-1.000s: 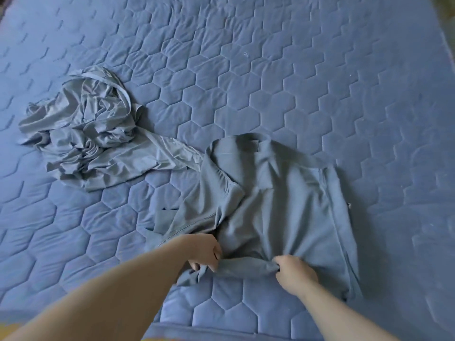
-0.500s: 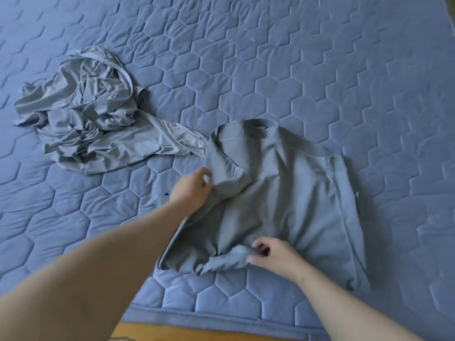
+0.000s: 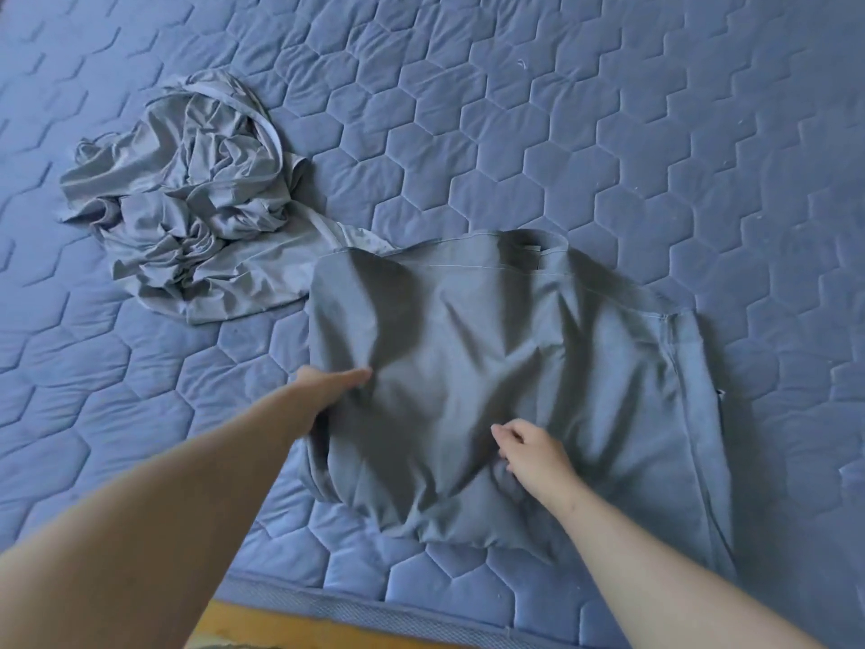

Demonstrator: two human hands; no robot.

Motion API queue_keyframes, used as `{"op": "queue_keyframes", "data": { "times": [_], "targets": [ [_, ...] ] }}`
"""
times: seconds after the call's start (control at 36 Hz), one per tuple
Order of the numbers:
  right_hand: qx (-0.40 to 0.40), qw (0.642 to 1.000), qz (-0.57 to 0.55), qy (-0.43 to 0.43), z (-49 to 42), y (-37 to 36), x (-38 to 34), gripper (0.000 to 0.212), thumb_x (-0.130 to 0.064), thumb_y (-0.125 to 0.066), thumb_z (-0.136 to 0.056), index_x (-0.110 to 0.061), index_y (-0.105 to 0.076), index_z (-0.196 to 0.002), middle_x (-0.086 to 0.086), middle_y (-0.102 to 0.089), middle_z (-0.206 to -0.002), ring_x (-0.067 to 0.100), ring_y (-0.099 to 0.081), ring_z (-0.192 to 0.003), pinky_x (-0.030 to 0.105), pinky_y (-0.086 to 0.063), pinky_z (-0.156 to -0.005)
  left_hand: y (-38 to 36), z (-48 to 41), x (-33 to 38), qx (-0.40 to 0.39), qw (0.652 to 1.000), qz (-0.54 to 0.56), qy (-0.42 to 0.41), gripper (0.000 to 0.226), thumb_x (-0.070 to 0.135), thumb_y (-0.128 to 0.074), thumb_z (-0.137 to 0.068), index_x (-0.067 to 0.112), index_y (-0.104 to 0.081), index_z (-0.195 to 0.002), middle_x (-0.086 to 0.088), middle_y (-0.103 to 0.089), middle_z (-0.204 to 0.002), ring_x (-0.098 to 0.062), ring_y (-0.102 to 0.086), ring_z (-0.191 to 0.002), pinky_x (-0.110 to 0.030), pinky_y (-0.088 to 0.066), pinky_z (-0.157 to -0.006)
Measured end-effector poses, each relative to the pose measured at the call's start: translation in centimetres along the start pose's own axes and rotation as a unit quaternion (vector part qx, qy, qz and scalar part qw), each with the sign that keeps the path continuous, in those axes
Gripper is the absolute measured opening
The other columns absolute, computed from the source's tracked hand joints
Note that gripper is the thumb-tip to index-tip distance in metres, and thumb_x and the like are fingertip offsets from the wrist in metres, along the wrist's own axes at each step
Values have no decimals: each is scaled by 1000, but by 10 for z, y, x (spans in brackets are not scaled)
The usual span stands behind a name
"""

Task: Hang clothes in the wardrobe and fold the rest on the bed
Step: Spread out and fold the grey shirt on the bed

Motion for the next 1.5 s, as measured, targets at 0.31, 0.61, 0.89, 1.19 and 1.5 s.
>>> {"op": "queue_keyframes", "data": {
  "times": [0.31, 0.61, 0.89, 1.19, 1.5],
  "targets": [
    [-4, 997, 70, -28, -8, -17, -14, 30, -28, -48, -93, -6, -50, -72, 18, -66, -85, 33, -58, -86, 31, -35, -67, 20, 29, -37, -46, 991, -116, -52, 29, 34, -71, -81, 12, -52, -80, -2, -53, -76, -14, -51, -68, -23, -43, -58],
    [-10, 994, 95, -52, 9, -42, -20, 28, -24, -51, -93, -14, -43, -68, 4, -53, -70, 24, -51, -79, 28, -30, -63, 35, 35, -96, -53, 998, 34, -29, 37, 6, -78, -73, 14, -49, -93, -5, -49, -78, -16, -51, -67, -23, -45, -57],
    [-14, 994, 95, -58, 32, -68, -20, 23, -26, -52, -92, -16, -50, -72, 8, -64, -80, 27, -58, -81, 27, -35, -62, 36, 40, -112, -111, 980, 154, -57, 17, 11, -55, -94, 12, -50, -78, -8, -57, -85, -19, -56, -84, -25, -45, -72],
    [-60, 984, 134, -97, 46, -80, -11, 27, -25, -51, -91, -20, -40, -67, -3, -45, -67, 20, -46, -84, 25, -33, -55, 91, 28, -127, 59, 957, -267, -101, 17, 21, -62, -87, 21, -57, -70, -5, -64, -77, -25, -58, -78, -29, -40, -59],
    [104, 983, 147, -44, 48, -44, -23, 55, -17, -53, -87, -18, -38, -140, 13, -41, -140, 32, -39, -128, 37, -32, -103, 10, 33, -55, -104, 888, -395, -211, 72, 27, -59, -88, 25, -18, -148, -3, -23, -149, -23, -25, -137, -33, -26, -110]
  ]
}}
Point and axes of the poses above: each hand's wrist, its own z-axis away from the middle knuckle, its own y-axis out of the back of the hand, x = y × z, the point moved 4 cm from there along -z, towards the middle knuckle
